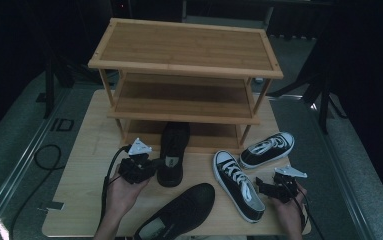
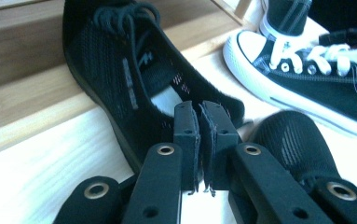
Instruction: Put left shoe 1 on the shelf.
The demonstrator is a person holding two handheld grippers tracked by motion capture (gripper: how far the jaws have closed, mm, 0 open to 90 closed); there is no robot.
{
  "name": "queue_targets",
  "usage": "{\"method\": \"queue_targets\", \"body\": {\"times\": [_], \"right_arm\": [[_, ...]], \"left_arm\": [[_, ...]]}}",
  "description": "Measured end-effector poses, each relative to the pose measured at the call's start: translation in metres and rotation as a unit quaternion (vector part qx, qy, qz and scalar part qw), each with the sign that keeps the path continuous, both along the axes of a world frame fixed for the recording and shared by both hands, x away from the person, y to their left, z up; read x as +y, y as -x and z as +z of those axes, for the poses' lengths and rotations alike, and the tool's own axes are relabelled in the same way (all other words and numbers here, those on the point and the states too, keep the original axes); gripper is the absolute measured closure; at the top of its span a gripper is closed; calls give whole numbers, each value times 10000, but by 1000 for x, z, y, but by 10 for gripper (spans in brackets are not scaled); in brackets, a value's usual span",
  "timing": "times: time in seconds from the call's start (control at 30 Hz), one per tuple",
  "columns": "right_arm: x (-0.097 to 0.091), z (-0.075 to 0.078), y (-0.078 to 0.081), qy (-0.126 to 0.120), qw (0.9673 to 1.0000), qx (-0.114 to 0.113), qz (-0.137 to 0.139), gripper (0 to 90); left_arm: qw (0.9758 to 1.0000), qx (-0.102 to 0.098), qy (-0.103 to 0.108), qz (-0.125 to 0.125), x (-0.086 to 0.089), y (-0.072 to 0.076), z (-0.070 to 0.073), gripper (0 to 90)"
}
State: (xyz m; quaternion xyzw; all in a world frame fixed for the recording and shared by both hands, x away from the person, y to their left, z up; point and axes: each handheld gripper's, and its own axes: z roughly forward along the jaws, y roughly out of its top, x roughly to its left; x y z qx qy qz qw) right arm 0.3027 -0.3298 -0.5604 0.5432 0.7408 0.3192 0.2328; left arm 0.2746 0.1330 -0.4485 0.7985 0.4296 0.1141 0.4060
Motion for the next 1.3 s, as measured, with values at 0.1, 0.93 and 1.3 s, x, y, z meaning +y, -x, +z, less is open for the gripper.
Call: {"method": "queue_targets", "body": {"times": [0.1, 0.93, 1.3], "right_arm": [[0, 0, 0, 0, 10000, 0, 1, 166], [0, 0, 0, 1, 10000, -1, 2, 167], [0, 0, 0, 2, 10000, 0, 10, 167]], "left_arm": [[9999, -81, -68, -73, 2, 7, -3, 880], [9935, -180, -885, -698, -14, 20, -70, 898], [9867, -59, -1290, -984, -33, 12, -85, 898]]}}
